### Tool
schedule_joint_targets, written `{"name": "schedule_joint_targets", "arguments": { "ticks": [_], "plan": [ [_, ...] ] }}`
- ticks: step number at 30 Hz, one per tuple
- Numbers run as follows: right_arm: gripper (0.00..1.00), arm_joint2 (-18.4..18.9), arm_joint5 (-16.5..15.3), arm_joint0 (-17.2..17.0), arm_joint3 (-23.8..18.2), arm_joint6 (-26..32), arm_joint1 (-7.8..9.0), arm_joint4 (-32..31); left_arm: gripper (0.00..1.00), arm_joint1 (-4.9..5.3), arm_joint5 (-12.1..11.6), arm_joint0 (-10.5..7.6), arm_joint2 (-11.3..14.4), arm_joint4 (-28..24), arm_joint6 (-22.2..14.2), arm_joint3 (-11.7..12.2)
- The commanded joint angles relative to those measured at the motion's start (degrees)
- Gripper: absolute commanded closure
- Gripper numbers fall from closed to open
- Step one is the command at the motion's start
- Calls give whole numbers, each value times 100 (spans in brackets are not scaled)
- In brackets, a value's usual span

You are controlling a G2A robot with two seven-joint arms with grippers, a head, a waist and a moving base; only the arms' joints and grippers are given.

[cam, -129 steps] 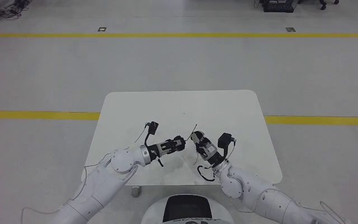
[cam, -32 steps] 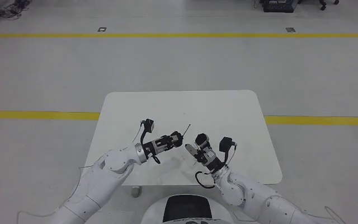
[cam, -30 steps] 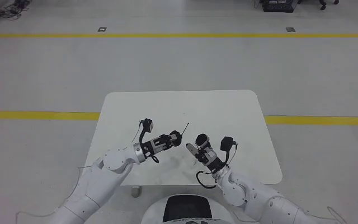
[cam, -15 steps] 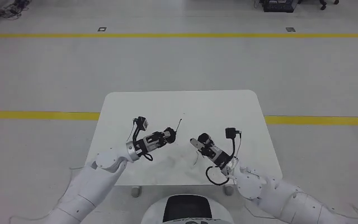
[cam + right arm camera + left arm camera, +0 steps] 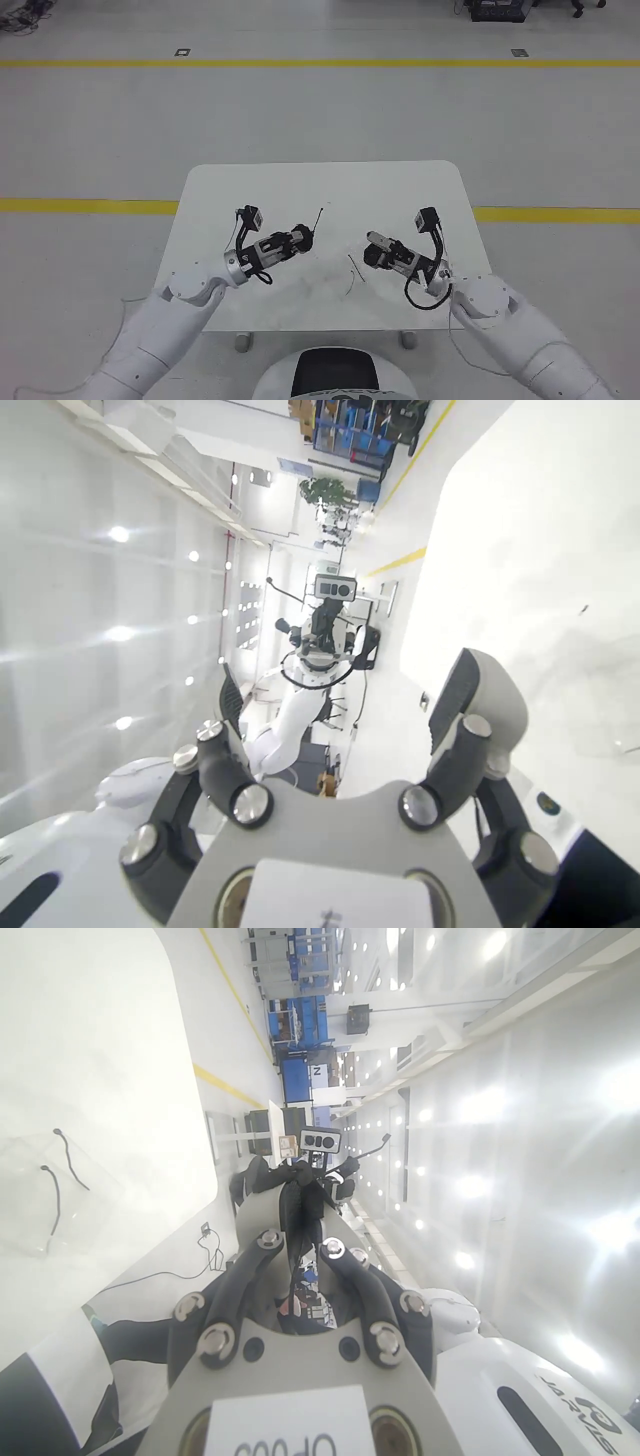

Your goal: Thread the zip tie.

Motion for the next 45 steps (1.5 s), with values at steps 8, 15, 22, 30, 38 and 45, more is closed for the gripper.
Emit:
{"name": "schedule_joint_targets", "arguments": {
  "ticks": [8,15,22,30,38,45],
  "plan": [
    [0,1616,0,-293,933,2978,-1185,457,100,-10,-27,8,11,-107,-84,57],
    [0,2026,0,-253,1291,3749,-1643,423,100,-12,80,-31,32,170,122,110],
    [0,1998,0,-256,1247,3670,-1649,449,100,-21,114,-21,75,145,109,97],
    [0,1464,104,317,2309,4413,-1750,1552,100,-163,-406,-54,399,-869,-758,224],
    [0,655,0,861,2923,4413,-1857,2171,100,-437,-406,-171,531,-1478,-1232,575],
    [0,655,0,861,2923,4413,-1857,2171,100,-445,-406,-182,524,-1439,-1223,583]
  ]
}}
